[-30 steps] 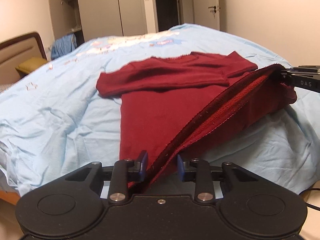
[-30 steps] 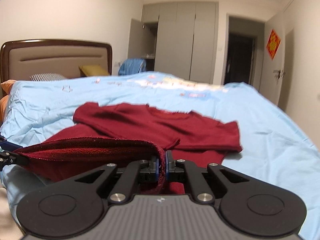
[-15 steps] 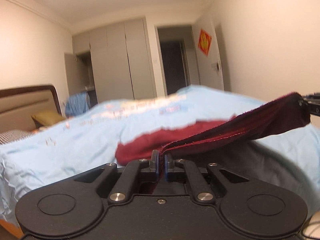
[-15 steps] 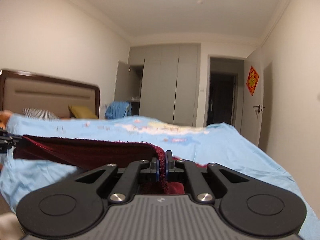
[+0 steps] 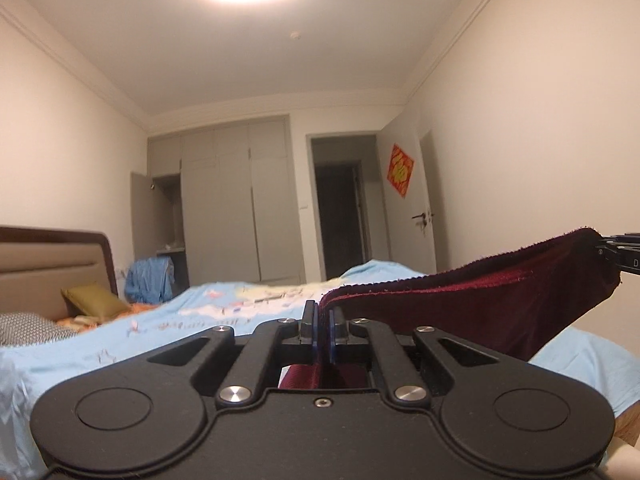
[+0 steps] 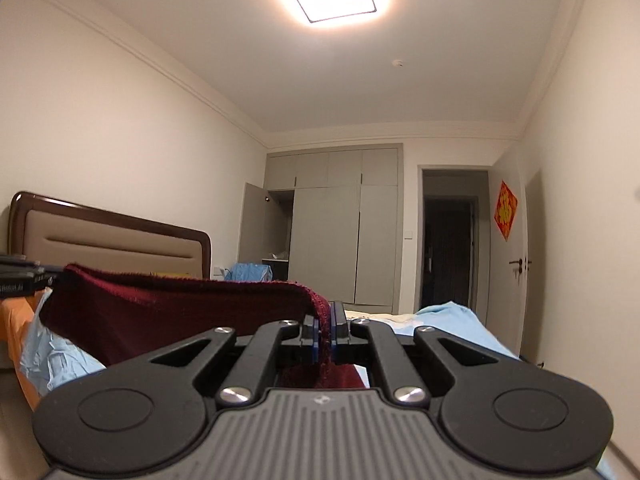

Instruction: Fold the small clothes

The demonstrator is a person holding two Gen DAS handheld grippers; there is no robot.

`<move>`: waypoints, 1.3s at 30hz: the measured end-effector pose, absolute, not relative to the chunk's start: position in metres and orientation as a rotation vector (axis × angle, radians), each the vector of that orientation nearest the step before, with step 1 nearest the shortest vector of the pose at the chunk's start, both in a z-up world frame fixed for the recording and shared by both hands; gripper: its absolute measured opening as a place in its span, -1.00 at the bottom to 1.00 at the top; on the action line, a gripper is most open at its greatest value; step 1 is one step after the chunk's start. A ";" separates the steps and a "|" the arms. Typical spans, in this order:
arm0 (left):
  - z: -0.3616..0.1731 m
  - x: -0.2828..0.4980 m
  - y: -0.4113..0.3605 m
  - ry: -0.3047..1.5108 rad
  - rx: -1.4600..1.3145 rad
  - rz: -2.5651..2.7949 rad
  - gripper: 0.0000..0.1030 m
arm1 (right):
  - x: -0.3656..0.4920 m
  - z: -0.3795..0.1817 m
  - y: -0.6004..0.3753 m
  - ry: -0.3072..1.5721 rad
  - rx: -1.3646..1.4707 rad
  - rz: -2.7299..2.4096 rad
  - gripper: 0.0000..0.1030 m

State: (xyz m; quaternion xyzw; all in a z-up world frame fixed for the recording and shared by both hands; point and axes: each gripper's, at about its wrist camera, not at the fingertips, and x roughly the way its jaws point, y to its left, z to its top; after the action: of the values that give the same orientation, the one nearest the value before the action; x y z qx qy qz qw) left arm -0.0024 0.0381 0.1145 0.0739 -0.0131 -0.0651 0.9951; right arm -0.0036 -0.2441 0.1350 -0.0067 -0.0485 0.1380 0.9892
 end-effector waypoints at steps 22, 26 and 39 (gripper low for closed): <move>0.073 0.310 0.042 0.439 0.316 -0.132 -0.90 | 0.306 0.077 -0.228 0.507 -0.072 0.317 -0.87; 0.061 0.336 0.044 0.476 0.313 -0.135 -0.90 | 0.331 0.056 -0.223 0.538 -0.082 0.328 -0.87; 0.019 0.383 0.039 0.561 0.317 -0.150 -0.90 | 0.375 0.015 -0.233 0.627 -0.040 0.335 -0.87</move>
State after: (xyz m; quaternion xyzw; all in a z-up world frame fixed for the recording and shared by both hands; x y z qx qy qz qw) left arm 0.3833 0.0389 0.0191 0.1558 0.2755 -0.0735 0.9457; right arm 0.3751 -0.2335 0.0151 -0.0197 0.3068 0.1642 0.9373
